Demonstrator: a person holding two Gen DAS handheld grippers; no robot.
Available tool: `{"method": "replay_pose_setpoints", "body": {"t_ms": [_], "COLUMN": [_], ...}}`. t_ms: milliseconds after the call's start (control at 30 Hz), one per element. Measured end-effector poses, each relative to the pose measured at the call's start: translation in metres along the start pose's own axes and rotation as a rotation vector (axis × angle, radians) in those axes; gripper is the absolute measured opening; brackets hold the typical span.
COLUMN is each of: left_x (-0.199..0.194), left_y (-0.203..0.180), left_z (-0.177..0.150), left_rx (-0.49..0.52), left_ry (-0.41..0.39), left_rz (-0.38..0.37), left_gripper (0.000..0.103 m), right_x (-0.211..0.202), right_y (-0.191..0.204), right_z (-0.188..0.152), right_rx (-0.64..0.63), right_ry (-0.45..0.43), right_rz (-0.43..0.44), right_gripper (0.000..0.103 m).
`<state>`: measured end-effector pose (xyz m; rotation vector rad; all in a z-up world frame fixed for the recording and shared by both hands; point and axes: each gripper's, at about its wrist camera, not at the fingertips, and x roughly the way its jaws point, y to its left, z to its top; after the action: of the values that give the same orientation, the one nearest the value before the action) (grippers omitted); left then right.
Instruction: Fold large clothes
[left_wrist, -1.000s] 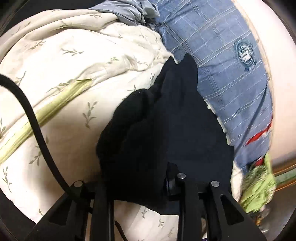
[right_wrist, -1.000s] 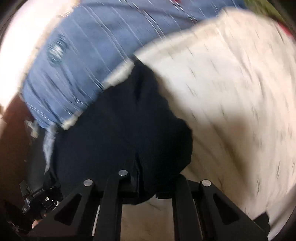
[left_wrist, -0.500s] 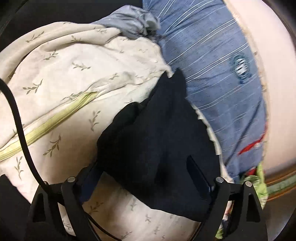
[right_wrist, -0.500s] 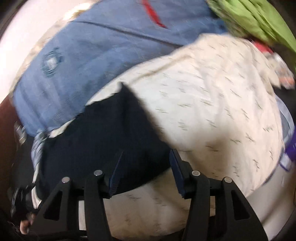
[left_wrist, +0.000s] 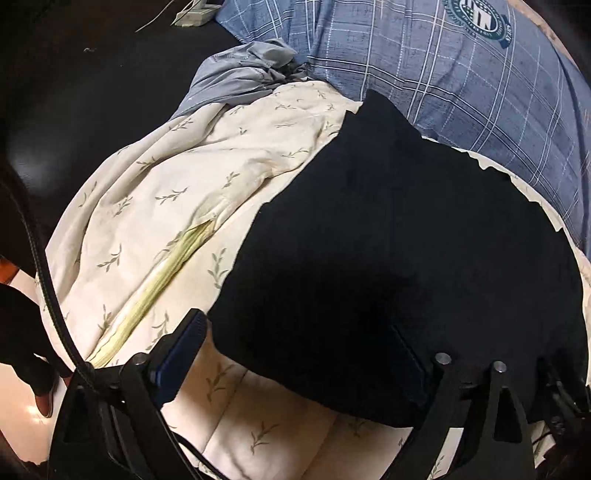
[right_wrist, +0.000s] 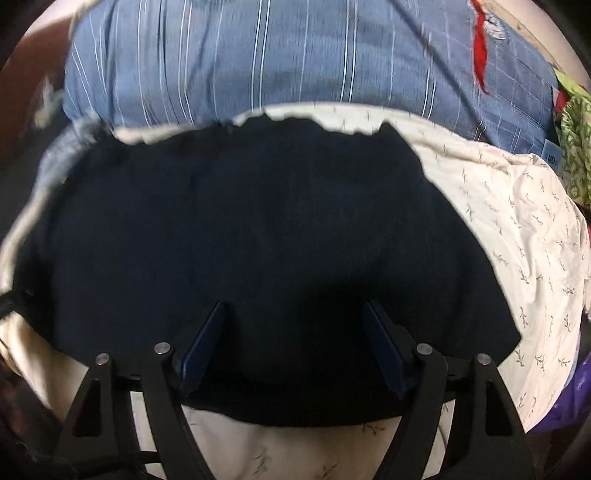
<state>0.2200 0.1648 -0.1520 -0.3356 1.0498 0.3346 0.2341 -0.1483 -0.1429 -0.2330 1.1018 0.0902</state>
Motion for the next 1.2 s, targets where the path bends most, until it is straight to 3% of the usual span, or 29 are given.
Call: {"method": "replay_pose_setpoints", "body": {"t_ms": [100, 200, 400, 500, 667, 733, 800, 1100, 1167, 1200], "left_x": [-0.004, -0.010, -0.007, 0.005, 0.001, -0.004, -0.010, -0.020, -0.016, -0.016], "left_y": [-0.001, -0.006, -0.005, -0.003, -0.001, -0.001, 0.001, 0.015, 0.020, 0.022], "left_z": [-0.002, -0.002, 0.003, 0.004, 0.006, 0.008, 0.012, 0.022, 0.019, 0.017], "left_rx": [0.044, 0.057, 0.047, 0.041, 0.031, 0.028, 0.023, -0.088, -0.107, -0.112], "left_ry": [-0.025, -0.044, -0.065, -0.059, -0.095, -0.110, -0.120, -0.076, -0.056, -0.053], "left_rz": [0.010, -0.059, -0.125, -0.114, -0.086, -0.083, -0.091, -0.198, -0.210, -0.207], "left_gripper": [0.096, 0.096, 0.096, 0.094, 0.068, 0.042, 0.027, 0.022, 0.027, 0.038], "right_x": [0.002, -0.011, -0.037, -0.037, -0.031, -0.033, -0.035, -0.044, -0.046, -0.047], "right_y": [0.000, -0.016, -0.024, -0.027, -0.025, -0.025, -0.026, -0.045, -0.049, -0.051], "right_z": [-0.001, 0.001, -0.001, -0.007, -0.012, -0.013, -0.013, -0.014, -0.015, -0.015], "right_rx": [-0.050, -0.004, 0.008, 0.033, 0.032, 0.035, 0.040, 0.107, 0.121, 0.125], "right_ry": [-0.003, -0.023, -0.062, -0.052, -0.025, -0.027, -0.030, -0.038, -0.039, -0.039], "right_rz": [-0.053, -0.067, -0.054, -0.030, -0.012, -0.010, -0.008, -0.001, 0.008, 0.011], "right_gripper": [0.082, 0.082, 0.082, 0.082, 0.082, 0.082, 0.082, 0.082, 0.082, 0.082]}}
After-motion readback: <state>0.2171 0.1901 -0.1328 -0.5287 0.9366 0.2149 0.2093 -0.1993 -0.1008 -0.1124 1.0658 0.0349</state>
